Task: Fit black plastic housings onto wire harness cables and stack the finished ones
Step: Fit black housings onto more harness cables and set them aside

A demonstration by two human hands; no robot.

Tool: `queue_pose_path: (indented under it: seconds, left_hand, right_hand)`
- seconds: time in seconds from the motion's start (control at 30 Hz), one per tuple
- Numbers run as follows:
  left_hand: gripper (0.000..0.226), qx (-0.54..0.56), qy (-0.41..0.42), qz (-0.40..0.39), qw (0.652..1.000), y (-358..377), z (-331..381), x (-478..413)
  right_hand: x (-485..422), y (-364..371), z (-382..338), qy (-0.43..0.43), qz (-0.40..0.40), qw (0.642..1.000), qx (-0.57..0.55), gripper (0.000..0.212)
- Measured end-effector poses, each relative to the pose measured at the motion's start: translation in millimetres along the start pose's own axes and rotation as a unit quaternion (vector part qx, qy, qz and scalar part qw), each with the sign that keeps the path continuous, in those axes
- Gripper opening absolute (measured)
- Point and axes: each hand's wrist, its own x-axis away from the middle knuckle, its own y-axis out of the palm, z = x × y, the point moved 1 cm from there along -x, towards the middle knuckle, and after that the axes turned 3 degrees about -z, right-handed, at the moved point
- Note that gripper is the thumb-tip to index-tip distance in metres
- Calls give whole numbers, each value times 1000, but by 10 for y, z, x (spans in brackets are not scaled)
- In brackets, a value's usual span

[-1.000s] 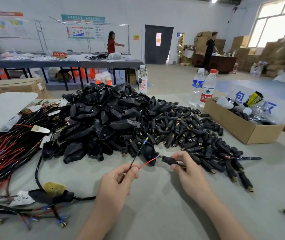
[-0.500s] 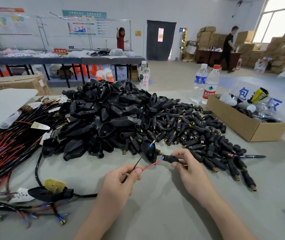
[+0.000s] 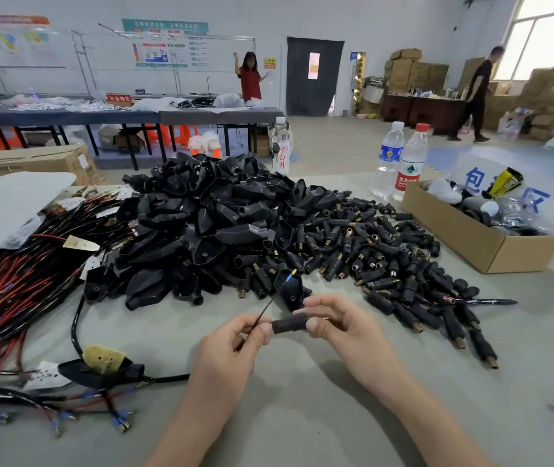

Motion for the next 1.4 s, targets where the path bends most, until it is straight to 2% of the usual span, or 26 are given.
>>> queue_pose_path:
  seconds: [0.13,0.2,0.23,0.33,0.43,0.6,0.8,1.13,1.4]
  left_hand:
    - [21,22,8,14,1000,-17,39,10]
    - [11,22,18,19,999,-14,73,22]
    - [15,23,22,28,999,-15,92,29]
    - [44,72,24,50,996,-28,138,39]
    - [57,111,6,24,994,-59,219,59]
    - [46,97,-19,-10,995,-96,246,20]
    - [24,117,-50,15,992,-127,183,-5]
    - [23,136,-70,19,988,-105,179,1]
    - [32,155,-79,30,984,-87,239,7]
  right_hand:
    - [-10,35,25,23,-2,993,-119,18]
    - [-21,29,34,36,0,990,-137,16]
    - [-28,23,42,38,1,990,-137,16]
    - [-43,15,76,41,6,991,-125,18]
    - [-52,9,102,49,14,992,-117,22]
    - [-81,-18,138,62,22,988,-138,23]
    - [-99,-23,181,72,23,982,-175,20]
    - [-104,-29,203,85,31,966,-241,18]
    - [-99,-20,184,89,30,959,-268,18]
